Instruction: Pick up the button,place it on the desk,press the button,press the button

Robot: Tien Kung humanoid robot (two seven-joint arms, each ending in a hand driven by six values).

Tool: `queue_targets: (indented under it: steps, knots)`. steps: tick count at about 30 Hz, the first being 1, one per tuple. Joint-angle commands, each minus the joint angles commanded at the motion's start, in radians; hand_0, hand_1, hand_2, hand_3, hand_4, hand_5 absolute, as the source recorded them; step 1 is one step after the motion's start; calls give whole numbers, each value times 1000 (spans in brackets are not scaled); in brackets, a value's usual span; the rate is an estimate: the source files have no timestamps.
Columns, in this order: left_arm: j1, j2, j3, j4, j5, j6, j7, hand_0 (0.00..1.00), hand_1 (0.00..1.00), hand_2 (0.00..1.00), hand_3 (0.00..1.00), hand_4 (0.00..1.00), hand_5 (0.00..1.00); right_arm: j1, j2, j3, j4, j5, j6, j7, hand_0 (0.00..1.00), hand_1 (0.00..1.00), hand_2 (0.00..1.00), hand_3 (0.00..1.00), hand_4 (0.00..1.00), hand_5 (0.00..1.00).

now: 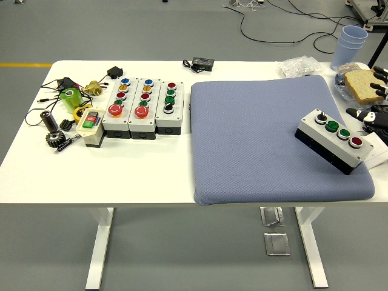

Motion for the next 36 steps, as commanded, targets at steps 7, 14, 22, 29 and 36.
queue_targets:
  steps: [7,14,22,29,36]
  knots:
    - [-3,0,-2,0,2,0,3,675,680,689,615,358,930,68,4,-129,-18,-277,35,-52,992,955,987,980,998,106]
    - [-9,0,-1,0,9,-3,8,674,680,689,615,358,930,159,43,-220,-131,-444,44,-107,998,960,992,986,998,113]
    - [-9,0,-1,0,7,-2,11,675,677,688,615,358,930,225,105,-244,-264,-442,42,-146,998,961,995,988,998,120]
    - [-11,0,3,0,5,-2,13,674,677,687,614,358,930,284,132,-270,-355,-444,50,-179,993,959,995,980,998,123]
    - [-13,1,6,0,5,-3,14,671,675,686,613,358,930,363,131,-344,-470,-434,76,-218,945,922,988,959,998,122]
